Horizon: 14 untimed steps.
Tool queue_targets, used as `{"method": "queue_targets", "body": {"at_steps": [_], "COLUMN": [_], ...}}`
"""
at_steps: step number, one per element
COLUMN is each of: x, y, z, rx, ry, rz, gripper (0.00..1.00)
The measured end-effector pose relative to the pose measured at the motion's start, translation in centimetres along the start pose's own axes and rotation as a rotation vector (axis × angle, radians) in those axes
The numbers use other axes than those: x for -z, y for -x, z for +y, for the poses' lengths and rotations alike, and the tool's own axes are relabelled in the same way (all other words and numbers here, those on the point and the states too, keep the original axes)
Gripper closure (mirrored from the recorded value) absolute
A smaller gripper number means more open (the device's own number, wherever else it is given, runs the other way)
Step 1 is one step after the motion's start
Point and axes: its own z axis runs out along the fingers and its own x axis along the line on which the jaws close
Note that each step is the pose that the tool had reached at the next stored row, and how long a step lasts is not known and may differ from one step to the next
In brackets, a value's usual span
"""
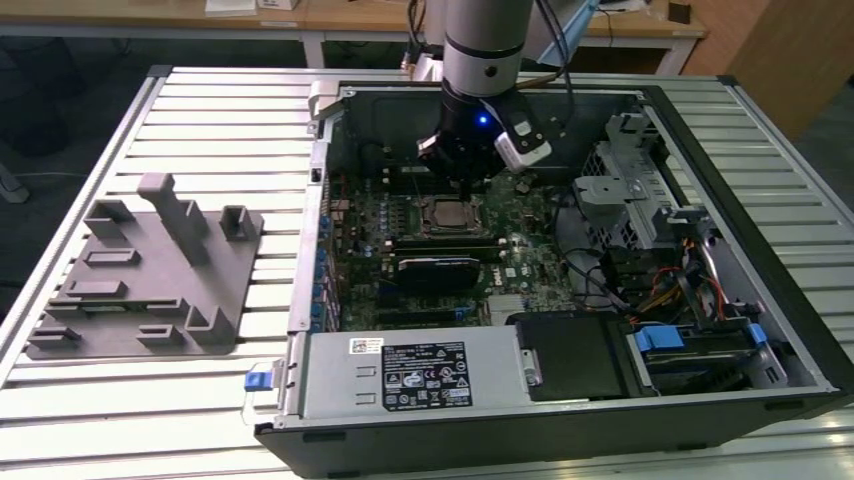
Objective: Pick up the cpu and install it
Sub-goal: 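Close the cpu cover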
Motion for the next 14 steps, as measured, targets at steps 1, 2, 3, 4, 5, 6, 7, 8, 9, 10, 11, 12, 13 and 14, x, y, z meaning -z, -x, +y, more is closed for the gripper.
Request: {"method": "queue_targets", "body": {"at_steps": [1,2,3,4,5,6,7,8,9,10,11,12,13,14], "x": [0.00,0.00,0.01,0.00,0.00,0.00,0.00,-0.01,-0.02,-0.01,-0.01,-0.01,-0.01,-0.01], "y": [-0.13,-0.25,-0.38,-0.46,-0.50,-0.50,-0.50,-0.50,-0.51,-0.52,-0.53,-0.53,-0.54,-0.54], "z": [0.00,0.01,0.01,0.02,0.02,0.02,0.01,0.01,-0.02,-0.05,-0.06,-0.06,-0.06,-0.06], "rx": [-0.002,-0.005,-0.007,-0.010,-0.016,-0.023,-0.032,-0.041,-0.049,-0.054,-0.056,-0.055,-0.055,-0.055], "ry": [-0.0001,-0.0001,-0.0002,-0.0002,-0.0004,-0.0007,-0.0010,-0.0011,-0.0011,-0.0014,-0.0014,-0.0015,-0.0015,-0.0015], "rz": [-0.0001,-0.0002,-0.0003,-0.0003,-0.0004,-0.0006,-0.0009,-0.0013,-0.0017,-0.0017,-0.0018,-0.0018,-0.0018,-0.0017], "gripper": [0.89,0.89,0.89,0.89,0.89,0.89,0.89,0.89,0.89,0.89,0.89,0.89,0.89,0.89]}}
